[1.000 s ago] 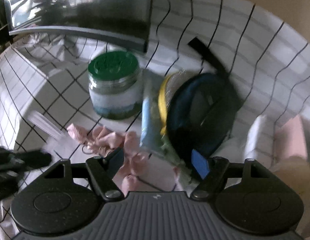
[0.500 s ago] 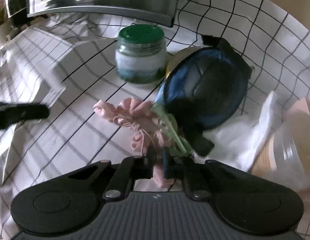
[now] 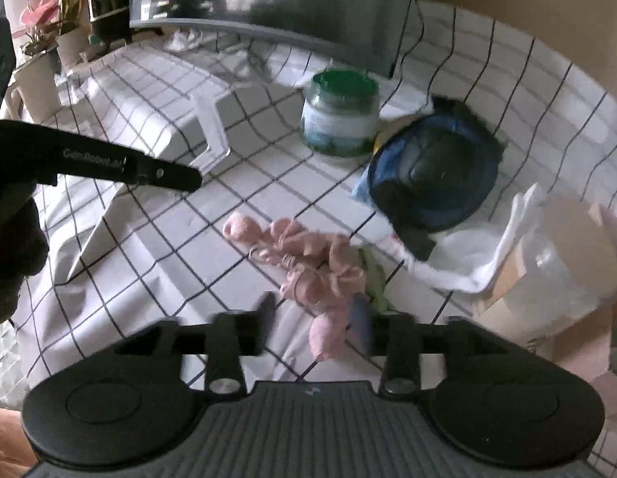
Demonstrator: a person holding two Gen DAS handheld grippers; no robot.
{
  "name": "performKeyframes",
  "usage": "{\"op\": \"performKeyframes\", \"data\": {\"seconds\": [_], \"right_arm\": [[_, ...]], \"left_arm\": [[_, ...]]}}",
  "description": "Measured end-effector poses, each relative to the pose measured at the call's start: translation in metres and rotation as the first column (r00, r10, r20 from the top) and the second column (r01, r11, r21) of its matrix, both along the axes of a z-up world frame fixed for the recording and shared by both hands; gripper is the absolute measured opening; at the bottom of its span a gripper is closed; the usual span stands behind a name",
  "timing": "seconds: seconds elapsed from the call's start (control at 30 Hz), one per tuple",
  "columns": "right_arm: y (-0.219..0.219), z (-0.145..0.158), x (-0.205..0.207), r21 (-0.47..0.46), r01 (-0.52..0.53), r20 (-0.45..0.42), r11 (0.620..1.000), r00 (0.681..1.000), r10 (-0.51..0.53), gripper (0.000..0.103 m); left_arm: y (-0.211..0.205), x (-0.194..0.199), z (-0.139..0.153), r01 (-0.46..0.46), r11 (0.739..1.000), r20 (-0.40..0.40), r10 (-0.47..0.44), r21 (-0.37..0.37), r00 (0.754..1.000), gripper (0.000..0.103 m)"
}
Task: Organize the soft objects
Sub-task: 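Grasp the pink scrunchies with the right gripper while the left holds the clear clip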
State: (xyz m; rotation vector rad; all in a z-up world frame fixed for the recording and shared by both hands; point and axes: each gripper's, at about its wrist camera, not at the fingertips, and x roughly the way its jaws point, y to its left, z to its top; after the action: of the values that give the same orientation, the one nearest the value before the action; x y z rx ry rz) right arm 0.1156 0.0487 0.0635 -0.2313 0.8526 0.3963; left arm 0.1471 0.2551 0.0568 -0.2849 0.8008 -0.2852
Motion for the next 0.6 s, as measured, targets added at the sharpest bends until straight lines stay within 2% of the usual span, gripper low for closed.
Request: {"op": "performKeyframes", "data": {"seconds": [0.23, 0.43, 0.6], "right_arm": [[0.001, -0.002, 0.019, 0.039, 0.031, -0.009, 0.999, 0.999, -0.031, 0.050], [0.005, -0.019, 0.032, 0.110, 0.067, -0.041, 0.992, 0.997, -0.063, 0.057], [0.018, -0.031, 0.040, 0.087, 0.064, -0.039, 0.994, 0.997, -0.061, 0.061]], "left_arm": [[0.008, -0.003, 0.001, -0.011, 1.000, -0.002, 0.011, -0.014, 1.000, 0.009], [0.013, -0.006, 0.000, -0.011, 1.000, -0.010, 0.011, -0.017, 1.000, 0.009], [0.016, -0.008, -0.003, -0.013, 1.000, -0.022, 0.012, -0.016, 1.000, 0.009]]}}
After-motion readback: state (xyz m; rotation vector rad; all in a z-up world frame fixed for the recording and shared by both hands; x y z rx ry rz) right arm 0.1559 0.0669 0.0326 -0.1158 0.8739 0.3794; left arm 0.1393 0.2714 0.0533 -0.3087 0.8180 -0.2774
